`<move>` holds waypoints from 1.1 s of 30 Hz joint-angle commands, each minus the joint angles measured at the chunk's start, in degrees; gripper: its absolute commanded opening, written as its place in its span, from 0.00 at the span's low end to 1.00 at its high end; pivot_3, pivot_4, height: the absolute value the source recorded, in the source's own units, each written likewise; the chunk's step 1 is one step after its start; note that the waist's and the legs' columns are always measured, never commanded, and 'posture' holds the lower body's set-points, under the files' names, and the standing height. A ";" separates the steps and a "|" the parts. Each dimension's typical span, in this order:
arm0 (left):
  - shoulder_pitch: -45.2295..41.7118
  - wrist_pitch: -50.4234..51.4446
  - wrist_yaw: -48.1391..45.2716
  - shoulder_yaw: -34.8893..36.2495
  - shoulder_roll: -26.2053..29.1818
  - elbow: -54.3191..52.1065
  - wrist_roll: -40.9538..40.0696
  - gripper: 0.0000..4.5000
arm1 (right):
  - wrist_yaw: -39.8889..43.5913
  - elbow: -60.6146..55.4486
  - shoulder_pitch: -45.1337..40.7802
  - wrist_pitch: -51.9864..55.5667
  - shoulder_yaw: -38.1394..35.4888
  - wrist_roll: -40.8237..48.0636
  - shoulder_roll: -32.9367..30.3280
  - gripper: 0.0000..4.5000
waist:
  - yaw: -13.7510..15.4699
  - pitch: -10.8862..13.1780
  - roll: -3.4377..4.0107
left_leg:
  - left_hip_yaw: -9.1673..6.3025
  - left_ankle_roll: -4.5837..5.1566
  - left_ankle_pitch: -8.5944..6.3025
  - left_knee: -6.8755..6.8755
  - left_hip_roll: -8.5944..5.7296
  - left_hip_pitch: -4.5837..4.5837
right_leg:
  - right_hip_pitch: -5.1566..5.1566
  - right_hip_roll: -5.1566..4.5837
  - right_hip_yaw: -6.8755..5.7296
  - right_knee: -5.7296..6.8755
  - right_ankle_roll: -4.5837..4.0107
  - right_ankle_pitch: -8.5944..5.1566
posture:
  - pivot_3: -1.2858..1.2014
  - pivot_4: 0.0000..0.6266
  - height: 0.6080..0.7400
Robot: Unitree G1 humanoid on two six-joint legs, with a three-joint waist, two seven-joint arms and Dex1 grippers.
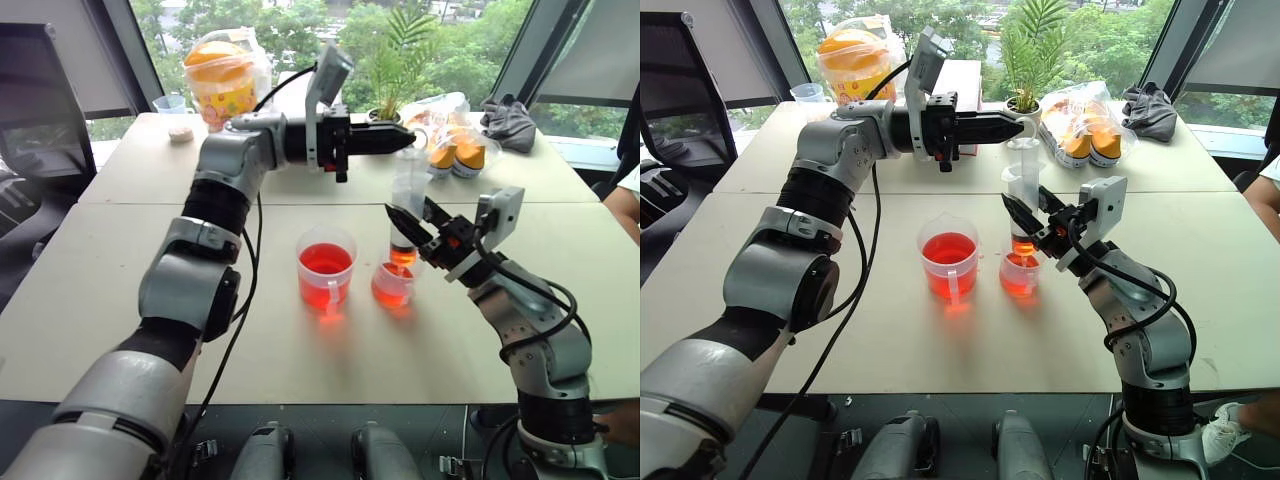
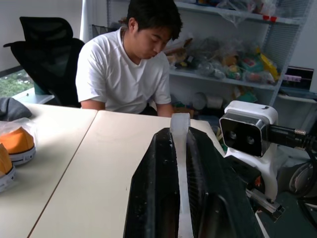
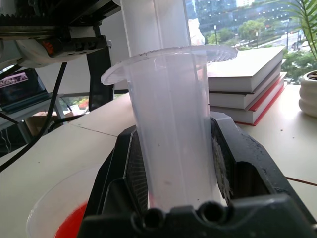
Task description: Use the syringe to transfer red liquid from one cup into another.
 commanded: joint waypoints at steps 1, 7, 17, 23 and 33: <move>-1.89 -0.51 -1.10 0.51 -0.51 -1.74 0.37 0.01 | 0.06 -3.13 -1.23 -0.91 -0.17 0.07 -0.64 0.31 | -0.02 0.00 0.00 | 0.00 0.00 0.00 0.00 0.00 0.00 | 0.00 0.00 0.00 0.00 0.00 0.00 | 0.52 0.24 1.00; 1.15 -0.18 -2.77 -1.61 -1.38 -5.03 1.65 0.01 | -0.47 -4.12 -2.62 -0.22 -1.23 0.78 -1.93 0.31 | -0.02 0.00 0.00 | 0.00 0.00 0.00 0.00 0.00 0.00 | 0.00 0.00 0.00 0.00 0.00 0.00 | 0.52 0.24 1.00; 6.79 2.61 -2.64 -4.18 -3.28 -11.18 2.33 0.01 | -2.53 -7.45 -6.54 3.83 -4.06 3.54 -4.11 0.31 | 0.00 0.00 0.00 | 0.00 0.00 0.00 0.01 0.00 0.00 | 0.00 -0.01 0.01 0.01 0.00 0.00 | 0.52 0.24 1.00; 8.84 3.57 -2.23 -5.05 -3.85 -12.65 2.87 0.01 | -3.46 -8.81 -7.70 5.48 -5.31 4.84 -4.74 0.31 | 0.01 0.00 0.00 | 0.00 0.00 0.00 0.02 0.00 0.00 | 0.01 -0.01 0.01 0.01 0.00 0.00 | 0.52 0.24 1.00; 11.41 4.88 -1.40 -5.91 -4.48 -13.80 3.25 0.01 | -4.88 -10.83 -8.24 7.84 -7.10 7.19 -5.78 0.31 | 0.04 0.00 0.00 | 0.00 0.00 0.00 0.02 0.00 0.00 | 0.02 -0.02 0.01 0.01 0.00 0.00 | 0.52 0.24 1.00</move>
